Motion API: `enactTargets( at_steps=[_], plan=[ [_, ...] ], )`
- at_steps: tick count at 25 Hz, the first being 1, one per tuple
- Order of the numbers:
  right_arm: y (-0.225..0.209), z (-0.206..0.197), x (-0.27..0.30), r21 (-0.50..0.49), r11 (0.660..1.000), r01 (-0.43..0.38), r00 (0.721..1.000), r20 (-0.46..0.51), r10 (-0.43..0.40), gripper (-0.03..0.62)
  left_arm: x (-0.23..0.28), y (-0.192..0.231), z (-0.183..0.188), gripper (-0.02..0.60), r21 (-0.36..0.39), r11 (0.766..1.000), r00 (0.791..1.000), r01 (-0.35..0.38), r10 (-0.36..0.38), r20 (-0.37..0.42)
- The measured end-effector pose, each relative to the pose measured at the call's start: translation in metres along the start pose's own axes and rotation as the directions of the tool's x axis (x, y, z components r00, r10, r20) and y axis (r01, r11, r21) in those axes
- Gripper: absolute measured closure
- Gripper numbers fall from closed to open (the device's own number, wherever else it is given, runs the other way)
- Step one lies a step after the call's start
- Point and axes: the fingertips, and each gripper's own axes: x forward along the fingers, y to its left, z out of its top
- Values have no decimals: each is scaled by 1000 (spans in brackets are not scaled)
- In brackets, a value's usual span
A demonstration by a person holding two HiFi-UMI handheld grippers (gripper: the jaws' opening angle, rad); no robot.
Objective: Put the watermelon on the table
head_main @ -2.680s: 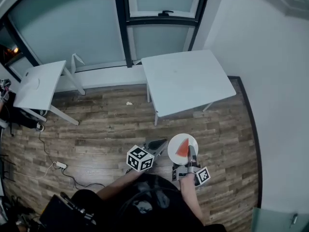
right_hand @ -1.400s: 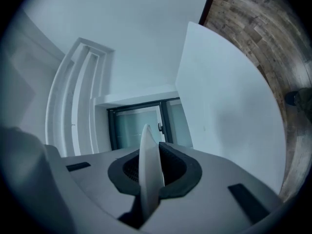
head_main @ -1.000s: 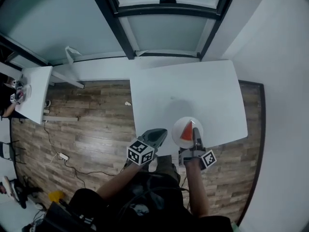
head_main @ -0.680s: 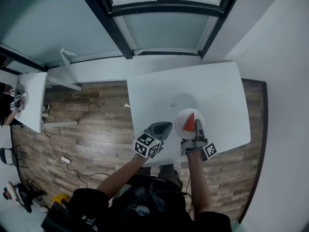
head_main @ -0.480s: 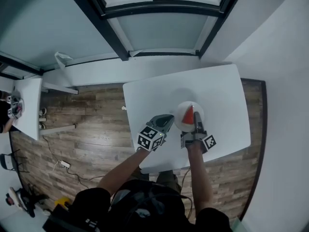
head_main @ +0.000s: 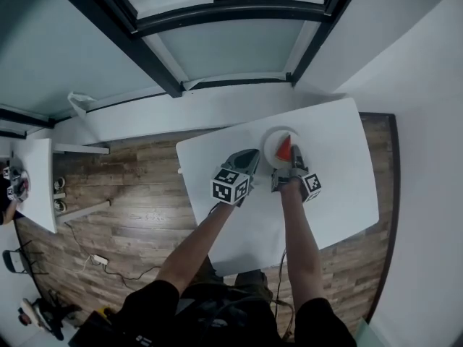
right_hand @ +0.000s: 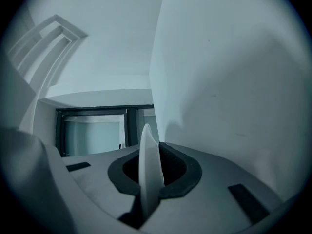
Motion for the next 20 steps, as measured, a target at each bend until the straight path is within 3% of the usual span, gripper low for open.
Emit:
enactTargets(
  at_steps=[5,8,10,12,17,20],
  plan=[
    [-1,4,37,-59,995,85,996,12,-85,565,-2,3,8,577,-2,1000,1000,23,-23,17],
    [-1,7,47,-221,958,183,982,-2,-188,565,-15,6,3,577,-13,1000,1000,24,-24,17],
    [2,9,51,-434,860,270,952,-12,-306,563,-25,8,-1,577,-24,999,1000,21,-21,13],
    [5,15,52,-586,733,346,913,30,-407,485,-34,8,-3,577,-46,999,1000,19,-18,17],
    [6,29,48,-716,573,399,868,93,-489,384,-49,3,-6,577,-64,998,1000,23,-21,22],
    [7,36,41,-826,421,375,845,118,-521,356,-57,-4,-4,577,-49,999,1000,24,-23,20]
  ],
)
